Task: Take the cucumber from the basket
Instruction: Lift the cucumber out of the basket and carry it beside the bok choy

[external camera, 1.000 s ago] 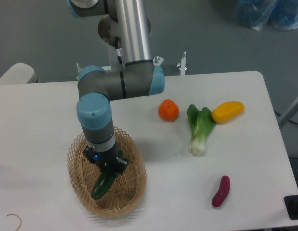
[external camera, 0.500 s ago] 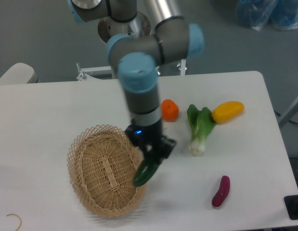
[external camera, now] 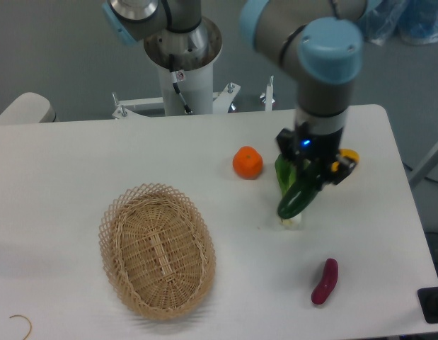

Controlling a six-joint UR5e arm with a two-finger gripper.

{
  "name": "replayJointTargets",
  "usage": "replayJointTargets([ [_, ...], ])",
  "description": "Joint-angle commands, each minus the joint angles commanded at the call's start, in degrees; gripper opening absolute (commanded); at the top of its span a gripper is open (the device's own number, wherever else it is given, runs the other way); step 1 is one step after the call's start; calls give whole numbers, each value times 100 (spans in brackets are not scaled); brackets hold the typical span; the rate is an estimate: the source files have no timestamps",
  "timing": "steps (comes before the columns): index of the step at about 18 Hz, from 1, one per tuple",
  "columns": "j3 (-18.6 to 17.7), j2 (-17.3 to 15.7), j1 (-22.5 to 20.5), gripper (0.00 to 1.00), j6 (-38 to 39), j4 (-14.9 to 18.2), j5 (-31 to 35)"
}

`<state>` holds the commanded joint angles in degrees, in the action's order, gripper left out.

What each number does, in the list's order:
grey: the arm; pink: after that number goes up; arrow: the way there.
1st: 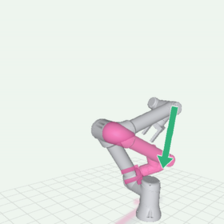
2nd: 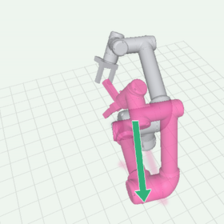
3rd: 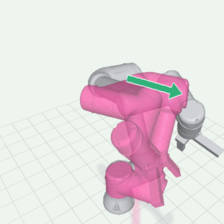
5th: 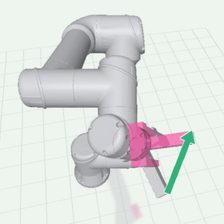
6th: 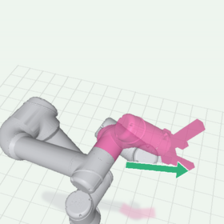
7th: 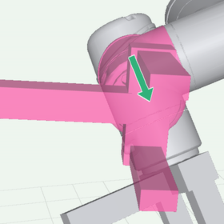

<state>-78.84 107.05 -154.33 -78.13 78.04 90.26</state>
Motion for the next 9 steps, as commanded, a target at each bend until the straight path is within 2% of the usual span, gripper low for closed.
replayJointTargets([
  [6, 35, -53, -132, 47, -71, 62, -149],
  [9, 96, -149, -194, 47, -71, 395, -123],
])
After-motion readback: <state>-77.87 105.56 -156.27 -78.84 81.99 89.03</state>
